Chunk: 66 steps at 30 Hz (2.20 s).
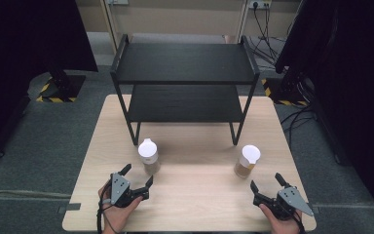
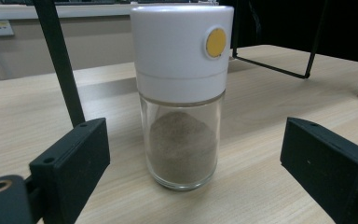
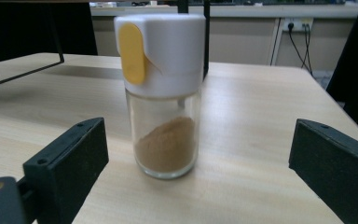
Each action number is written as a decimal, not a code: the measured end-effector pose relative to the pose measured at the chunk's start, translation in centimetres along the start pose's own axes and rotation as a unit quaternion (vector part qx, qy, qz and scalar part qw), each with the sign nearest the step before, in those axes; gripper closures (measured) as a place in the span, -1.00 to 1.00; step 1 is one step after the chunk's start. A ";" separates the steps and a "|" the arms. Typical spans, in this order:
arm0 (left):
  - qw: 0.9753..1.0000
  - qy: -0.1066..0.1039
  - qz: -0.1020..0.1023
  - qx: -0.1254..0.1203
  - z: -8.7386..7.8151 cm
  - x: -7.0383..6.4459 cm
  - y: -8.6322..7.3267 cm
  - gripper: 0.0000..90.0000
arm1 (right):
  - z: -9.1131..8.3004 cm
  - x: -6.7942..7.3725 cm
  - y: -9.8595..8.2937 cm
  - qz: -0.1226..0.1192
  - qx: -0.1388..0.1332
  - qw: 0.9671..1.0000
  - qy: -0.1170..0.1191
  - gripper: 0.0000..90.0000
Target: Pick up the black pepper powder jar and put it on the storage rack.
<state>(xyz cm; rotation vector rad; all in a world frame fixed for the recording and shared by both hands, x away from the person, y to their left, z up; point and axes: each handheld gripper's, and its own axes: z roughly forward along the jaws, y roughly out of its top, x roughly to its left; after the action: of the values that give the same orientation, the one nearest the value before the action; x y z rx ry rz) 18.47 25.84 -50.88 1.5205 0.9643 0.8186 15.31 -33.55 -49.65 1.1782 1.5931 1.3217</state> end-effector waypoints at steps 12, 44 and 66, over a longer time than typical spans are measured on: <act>1.000 0.001 0.000 -0.028 0.0 -0.8 0.3 -0.81 | -0.1 0.3 -0.1 -0.005 -0.002 1.000 -0.004 -0.89; 0.999 0.045 0.005 -0.024 6.0 -1.8 2.7 -0.46 | 0.0 0.2 0.0 0.000 0.001 1.000 -0.002 -0.89; 0.999 0.046 0.006 -0.021 5.5 -1.9 4.1 -0.31 | -0.1 0.2 -0.1 0.005 -0.003 1.000 -0.005 -0.89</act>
<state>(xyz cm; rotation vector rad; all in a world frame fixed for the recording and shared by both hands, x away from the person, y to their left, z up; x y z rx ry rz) 23.11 21.52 -47.70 1.4631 1.0003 0.9189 15.13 -33.42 -49.74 1.1883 1.5781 1.3245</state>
